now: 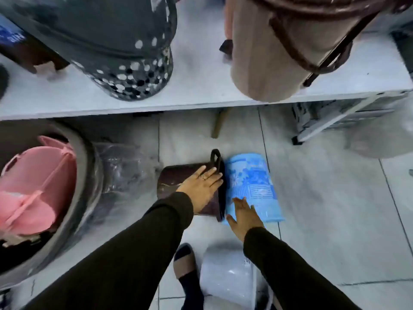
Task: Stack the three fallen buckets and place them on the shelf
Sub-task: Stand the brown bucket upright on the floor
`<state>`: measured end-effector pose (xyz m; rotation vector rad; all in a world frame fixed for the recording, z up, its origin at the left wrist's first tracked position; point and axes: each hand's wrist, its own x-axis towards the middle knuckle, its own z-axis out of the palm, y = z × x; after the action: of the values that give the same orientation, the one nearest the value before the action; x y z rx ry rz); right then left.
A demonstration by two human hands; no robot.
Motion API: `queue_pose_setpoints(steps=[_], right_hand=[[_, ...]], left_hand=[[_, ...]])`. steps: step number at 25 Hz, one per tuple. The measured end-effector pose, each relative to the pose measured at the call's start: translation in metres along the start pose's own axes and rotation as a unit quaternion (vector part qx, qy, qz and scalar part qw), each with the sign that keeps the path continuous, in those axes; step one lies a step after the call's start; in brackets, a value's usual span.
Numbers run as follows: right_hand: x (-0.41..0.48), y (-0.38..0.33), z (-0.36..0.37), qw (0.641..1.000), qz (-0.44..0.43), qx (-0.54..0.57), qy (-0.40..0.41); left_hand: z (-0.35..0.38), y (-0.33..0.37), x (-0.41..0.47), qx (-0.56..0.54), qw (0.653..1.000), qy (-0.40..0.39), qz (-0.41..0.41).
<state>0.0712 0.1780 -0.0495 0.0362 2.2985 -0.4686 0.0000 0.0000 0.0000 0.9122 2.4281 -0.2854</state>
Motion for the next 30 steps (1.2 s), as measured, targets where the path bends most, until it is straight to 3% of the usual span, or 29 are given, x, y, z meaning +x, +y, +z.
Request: queue_pose_setpoints(steps=[3,6,10,12,17,21,24,30], right_hand=[[0.056,0.006,0.045,0.995,0.038,0.093,0.003],[0.084,0.001,0.077,0.984,0.04,0.175,-0.004],[0.094,-0.009,0.095,0.952,0.03,0.3,0.049],[0.086,-0.026,0.086,0.949,-0.006,0.311,0.052],[0.072,-0.067,0.054,0.986,-0.139,0.051,0.079],[0.077,-0.093,0.041,0.948,-0.242,-0.2,0.051],[0.086,-0.1,0.054,0.916,-0.274,-0.29,0.038],[0.096,-0.099,0.073,0.891,-0.243,-0.377,0.069]], left_hand=[[0.039,-0.005,0.07,0.042,0.997,-0.011,0.063],[0.06,-0.009,0.11,0.099,0.985,-0.074,0.12],[0.068,-0.029,0.109,0.137,0.975,-0.063,0.163],[0.058,-0.046,0.091,0.145,0.973,-0.044,0.174],[0.051,-0.11,0.02,0.024,0.989,-0.074,0.127],[0.096,-0.114,-0.035,-0.083,0.993,-0.076,0.032],[0.138,-0.097,-0.048,-0.124,0.99,-0.058,-0.042],[0.188,-0.057,-0.028,-0.121,0.979,-0.013,-0.161]])
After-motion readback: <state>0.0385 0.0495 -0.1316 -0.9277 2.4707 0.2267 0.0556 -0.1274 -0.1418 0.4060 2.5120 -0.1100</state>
